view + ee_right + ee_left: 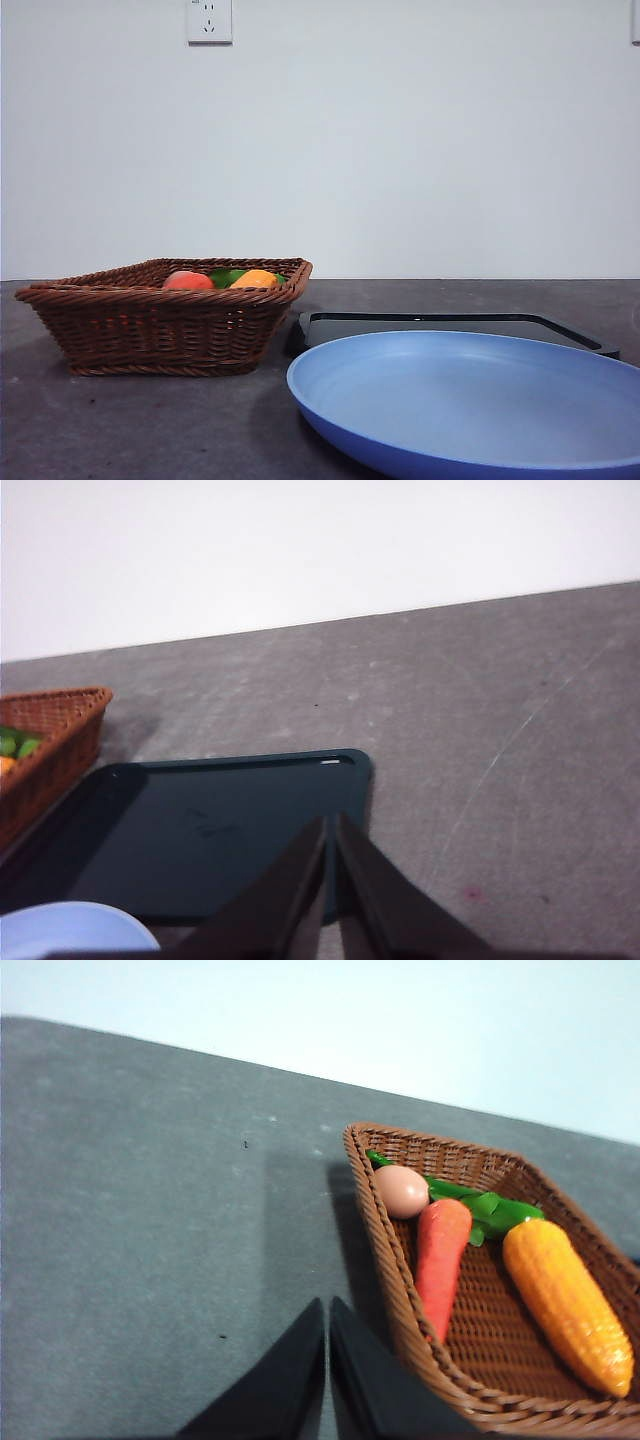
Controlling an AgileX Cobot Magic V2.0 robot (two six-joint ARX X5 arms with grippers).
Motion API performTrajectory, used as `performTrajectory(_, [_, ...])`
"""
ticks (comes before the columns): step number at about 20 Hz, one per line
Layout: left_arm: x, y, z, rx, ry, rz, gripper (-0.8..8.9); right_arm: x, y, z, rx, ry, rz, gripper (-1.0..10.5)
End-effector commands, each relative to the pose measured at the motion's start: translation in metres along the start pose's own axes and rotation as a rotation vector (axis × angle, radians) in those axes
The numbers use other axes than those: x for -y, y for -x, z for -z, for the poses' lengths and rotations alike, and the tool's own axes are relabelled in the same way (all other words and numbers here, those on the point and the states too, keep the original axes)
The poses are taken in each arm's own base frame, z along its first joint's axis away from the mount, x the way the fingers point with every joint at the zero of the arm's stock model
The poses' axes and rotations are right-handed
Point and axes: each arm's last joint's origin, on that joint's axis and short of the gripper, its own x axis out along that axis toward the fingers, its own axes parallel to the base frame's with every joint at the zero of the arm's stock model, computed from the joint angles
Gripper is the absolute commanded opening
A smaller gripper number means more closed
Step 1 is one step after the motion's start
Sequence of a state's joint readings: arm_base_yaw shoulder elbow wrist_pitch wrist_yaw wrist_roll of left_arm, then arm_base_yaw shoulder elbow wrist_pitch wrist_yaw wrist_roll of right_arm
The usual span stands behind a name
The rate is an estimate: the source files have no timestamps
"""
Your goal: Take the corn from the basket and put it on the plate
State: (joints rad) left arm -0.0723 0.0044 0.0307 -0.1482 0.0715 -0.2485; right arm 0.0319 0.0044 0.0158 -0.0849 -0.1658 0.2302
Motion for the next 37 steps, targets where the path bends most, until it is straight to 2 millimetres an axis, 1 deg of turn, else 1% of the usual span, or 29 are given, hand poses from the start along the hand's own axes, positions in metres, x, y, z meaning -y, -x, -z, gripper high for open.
performTrajectory(1, [-0.001, -0.001, 0.004, -0.003, 0.108, -0.003, 0.07, -0.002, 0.001, -0.005, 0.018, -0.101, -0.023, 0.0])
performTrajectory(4, [0.003, 0.003, -0.007, 0.006, 0.165, 0.031, 0.07, -0.005, 0.004, -0.016, 0.047, -0.117, -0.032, 0.0])
performTrajectory(7, [0.008, 0.008, -0.019, -0.013, 0.183, 0.079, 0.07, -0.009, 0.009, -0.03, 0.068, -0.116, -0.038, 0.0])
performTrajectory(11, [0.014, 0.017, -0.037, -0.059, 0.189, 0.096, 0.07, -0.016, 0.018, -0.051, 0.032, -0.114, -0.028, 0.0])
performTrajectory(17, [0.025, 0.028, -0.068, -0.132, 0.182, 0.157, 0.07, -0.026, 0.027, -0.083, -0.102, -0.066, -0.037, 0.0])
performTrajectory(23, [0.034, 0.029, -0.092, -0.281, 0.099, 0.228, 0.07, -0.034, 0.023, -0.108, -0.306, -0.019, -0.1, 0.0])
performTrajectory(27, [0.039, 0.025, -0.103, -0.401, 0.055, 0.305, 0.07, -0.038, 0.016, -0.118, -0.465, -0.006, -0.143, 0.0])
performTrajectory(31, [0.042, 0.019, -0.11, -0.508, 0.027, 0.358, 0.07, -0.04, 0.01, -0.122, -0.619, 0.01, -0.172, 0.0])
performTrajectory(33, [0.043, 0.016, -0.111, -0.554, 0.02, 0.376, 0.07, -0.041, 0.007, -0.122, -0.679, 0.025, -0.183, 0.0])
performTrajectory(37, [0.043, 0.007, -0.111, -0.627, 0.023, 0.379, 0.07, -0.042, 0.0, -0.115, -0.81, 0.023, -0.201, 0.0])
